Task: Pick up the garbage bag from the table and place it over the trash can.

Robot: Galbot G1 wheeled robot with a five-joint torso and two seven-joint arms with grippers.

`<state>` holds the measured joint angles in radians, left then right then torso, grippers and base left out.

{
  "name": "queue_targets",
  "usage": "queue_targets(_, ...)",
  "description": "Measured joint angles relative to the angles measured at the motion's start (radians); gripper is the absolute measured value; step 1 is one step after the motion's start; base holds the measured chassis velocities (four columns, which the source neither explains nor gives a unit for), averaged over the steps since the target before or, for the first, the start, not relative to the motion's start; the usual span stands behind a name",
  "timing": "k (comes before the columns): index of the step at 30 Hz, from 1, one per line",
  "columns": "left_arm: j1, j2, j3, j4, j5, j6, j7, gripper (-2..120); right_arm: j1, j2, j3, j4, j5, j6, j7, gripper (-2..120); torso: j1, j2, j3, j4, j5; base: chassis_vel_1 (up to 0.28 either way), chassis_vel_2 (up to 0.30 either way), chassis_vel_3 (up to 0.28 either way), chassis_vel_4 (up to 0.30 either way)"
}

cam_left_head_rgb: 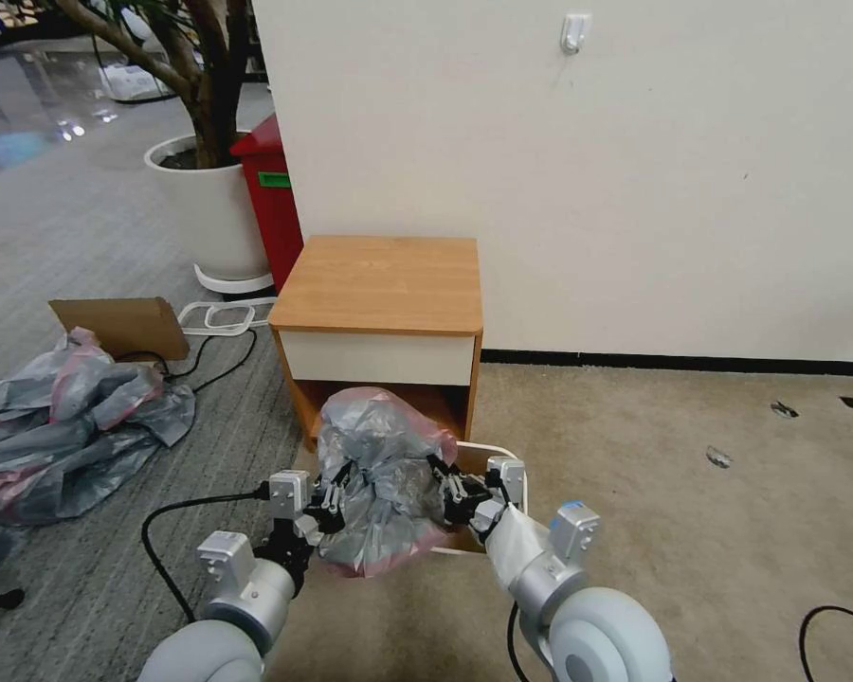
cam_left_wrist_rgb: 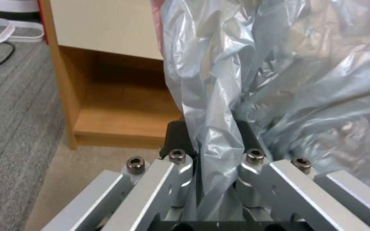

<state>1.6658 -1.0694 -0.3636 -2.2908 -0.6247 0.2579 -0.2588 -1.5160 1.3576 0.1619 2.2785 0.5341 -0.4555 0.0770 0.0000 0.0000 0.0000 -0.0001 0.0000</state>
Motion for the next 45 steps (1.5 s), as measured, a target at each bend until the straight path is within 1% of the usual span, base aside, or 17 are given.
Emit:
queue_targets(6,0.003,-0.004,-0.006,0.001,0.001,0.005,-0.003,9,0.005,-0.035,0.019,0.068,0.026,-0.039,0.003,0,0.000,0.000,0.000,0.0000,0.0000,0.000,0.000,0.000,0.000)
queue_targets(7,0.006,-0.005,-0.007,-0.002,0.002,0.008,-0.003,9,0.021,-0.049,0.034,0.086,0.058,-0.054,0.006,0,0.000,0.000,0.000,0.0000,-0.0001,0.000,0.000,0.000,0.000)
queue_targets(10,0.013,-0.004,-0.009,-0.010,0.003,0.009,-0.002,9,0.068,-0.067,0.063,0.088,0.124,-0.071,0.018,0,0.000,0.000,0.000,0.0000,0.0000,0.000,0.000,0.000,0.000)
queue_targets(11,0.016,-0.004,-0.009,-0.014,0.004,0.010,0.001,9,0.100,-0.074,0.077,0.078,0.152,-0.080,0.032,0,0.000,0.000,0.000,0.0000,0.0001,0.000,0.000,0.000,0.000)
queue_targets(12,0.016,-0.004,-0.009,-0.014,0.004,0.010,0.001,9,0.100,-0.074,0.077,0.078,0.152,-0.080,0.032,0,0.000,0.000,0.000,0.0000,0.0001,0.000,0.000,0.000,0.000)
queue_targets(13,0.020,-0.004,-0.009,-0.019,0.006,0.010,0.003,9,0.138,-0.081,0.092,0.063,0.188,-0.093,0.050,0,0.000,0.000,0.000,0.0000,0.0002,0.000,0.000,0.000,0.000)
queue_targets(16,0.027,-0.005,-0.008,-0.029,0.007,0.011,0.011,9,0.215,-0.097,0.122,0.022,0.236,-0.125,0.080,0,0.000,0.000,0.000,0.0001,0.0000,0.000,0.000,0.000,0.000)
queue_targets(21,0.036,-0.006,-0.017,-0.041,0.007,0.012,0.025,9,0.290,-0.121,0.137,-0.027,0.262,-0.165,0.104,0,0.000,0.000,0.000,0.0001,0.0002,0.000,0.000,0.000,0.000)
queue_targets(24,0.037,-0.015,-0.039,-0.045,0.000,0.010,0.044,9,0.325,-0.149,0.161,-0.061,0.291,-0.217,0.112,0,0.000,0.000,0.000,0.0001,0.0001,0.000,0.000,0.000,0.000)
queue_targets(28,0.036,-0.020,-0.052,-0.046,-0.019,0.005,0.051,9,0.329,-0.169,0.178,-0.065,0.313,-0.243,0.114,0,0.000,0.000,0.000,0.0001,0.0002,0.000,0.000,0.000,0.000)
queue_targets(32,0.023,-0.030,-0.087,-0.055,-0.108,0.001,0.057,9,0.320,-0.247,0.215,-0.067,0.371,-0.255,0.124,0,0.000,0.000,0.000,0.0000,0.0001,0.000,0.000,0.000,0.000)
queue_targets(36,0.017,-0.030,-0.099,-0.056,-0.136,0.000,0.057,9,0.309,-0.274,0.234,-0.066,0.411,-0.255,0.127,0,0.000,0.000,0.000,0.0000,0.0001,0.000,0.000,0.000,0.000)
queue_targets(38,0.010,-0.031,-0.109,-0.056,-0.170,0.000,0.057,9,0.293,-0.301,0.258,-0.057,0.469,-0.255,0.134,0,0.000,0.000,0.000,0.0000,0.0001,0.000,0.000,0.000,0.000)
queue_targets(45,0.000,-0.035,-0.120,-0.049,-0.228,0.002,0.054,9,0.263,-0.319,0.291,-0.034,0.611,-0.255,0.154,0,0.000,0.000,0.000,0.0001,0.0000,0.000,0.000,0.000,0.000)
